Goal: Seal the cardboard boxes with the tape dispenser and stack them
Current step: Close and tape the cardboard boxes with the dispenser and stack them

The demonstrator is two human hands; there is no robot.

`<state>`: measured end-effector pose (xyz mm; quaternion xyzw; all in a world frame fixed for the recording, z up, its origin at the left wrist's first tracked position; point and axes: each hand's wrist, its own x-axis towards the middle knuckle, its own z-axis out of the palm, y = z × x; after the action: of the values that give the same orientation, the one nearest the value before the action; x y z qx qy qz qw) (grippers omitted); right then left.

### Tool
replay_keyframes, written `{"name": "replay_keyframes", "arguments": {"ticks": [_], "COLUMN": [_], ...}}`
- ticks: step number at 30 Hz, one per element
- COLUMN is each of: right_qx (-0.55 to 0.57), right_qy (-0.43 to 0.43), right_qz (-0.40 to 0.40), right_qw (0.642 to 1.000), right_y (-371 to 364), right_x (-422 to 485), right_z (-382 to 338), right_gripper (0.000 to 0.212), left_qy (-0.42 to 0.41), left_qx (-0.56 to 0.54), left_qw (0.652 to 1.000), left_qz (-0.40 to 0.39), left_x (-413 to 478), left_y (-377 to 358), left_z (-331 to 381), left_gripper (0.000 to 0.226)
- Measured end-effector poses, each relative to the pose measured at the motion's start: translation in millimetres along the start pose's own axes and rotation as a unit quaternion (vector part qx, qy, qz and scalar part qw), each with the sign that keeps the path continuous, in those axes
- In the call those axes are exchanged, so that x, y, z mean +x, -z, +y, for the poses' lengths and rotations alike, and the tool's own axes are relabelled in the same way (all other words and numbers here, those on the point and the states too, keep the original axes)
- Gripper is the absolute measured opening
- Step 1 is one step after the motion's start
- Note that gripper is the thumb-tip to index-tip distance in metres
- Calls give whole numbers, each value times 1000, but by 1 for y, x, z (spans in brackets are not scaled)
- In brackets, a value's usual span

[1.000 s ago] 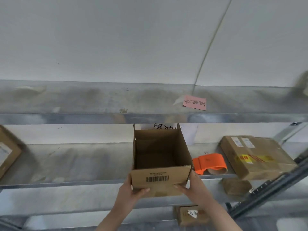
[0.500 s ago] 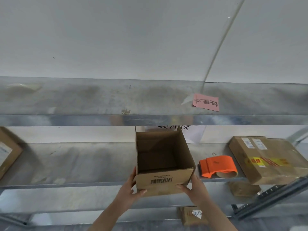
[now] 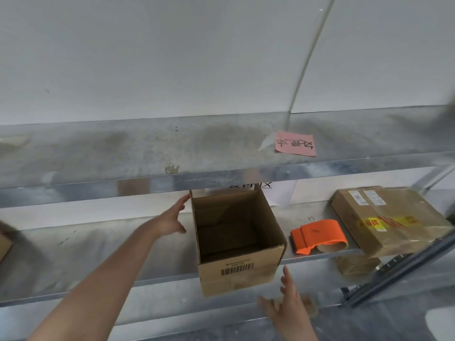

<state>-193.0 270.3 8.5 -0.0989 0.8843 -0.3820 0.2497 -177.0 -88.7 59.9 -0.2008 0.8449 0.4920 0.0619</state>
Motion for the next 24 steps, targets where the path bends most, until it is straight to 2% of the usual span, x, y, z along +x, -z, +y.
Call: {"name": "replay_keyframes", "arguments": {"ticks": [3,6,9,12,17,21,23,24], "right_qx": [12,22,3,-18,-55,-131,-163,-180], "right_qy": [28,33,49,67,150,171,169,168], "right_qz": [-22,-34,-59,-88,-97,-77,-78,-96], "right_qw": [999,999,997,994,982,973,969,965], "right_y": [-8,-6,4,16,27,41,44,43], "right_x": [1,4,8,15,34,44,40,34], "right_z": [-11,-18,-20,-26,-37,-44,-38,-35], "right_gripper": [122,131,135,147,136,120,121,126], "left_qy": [-1,-4,-11,-16,-5,1,-4,-11], "left_qx": [-24,-17,-3,-32,-107,-28,77,166], "left_qw": [999,999,1000,999,989,985,979,962], "left_qz": [-42,-41,-13,31,102,170,189,214], "left_x": [6,-1,-18,-46,-95,-114,-118,-120], "left_y": [-7,-8,-12,-22,-52,-73,-72,-69], "left_z": [-6,-13,-18,-20,-48,-55,-56,-57], "left_gripper": [123,127,122,111,111,90,93,98]}}
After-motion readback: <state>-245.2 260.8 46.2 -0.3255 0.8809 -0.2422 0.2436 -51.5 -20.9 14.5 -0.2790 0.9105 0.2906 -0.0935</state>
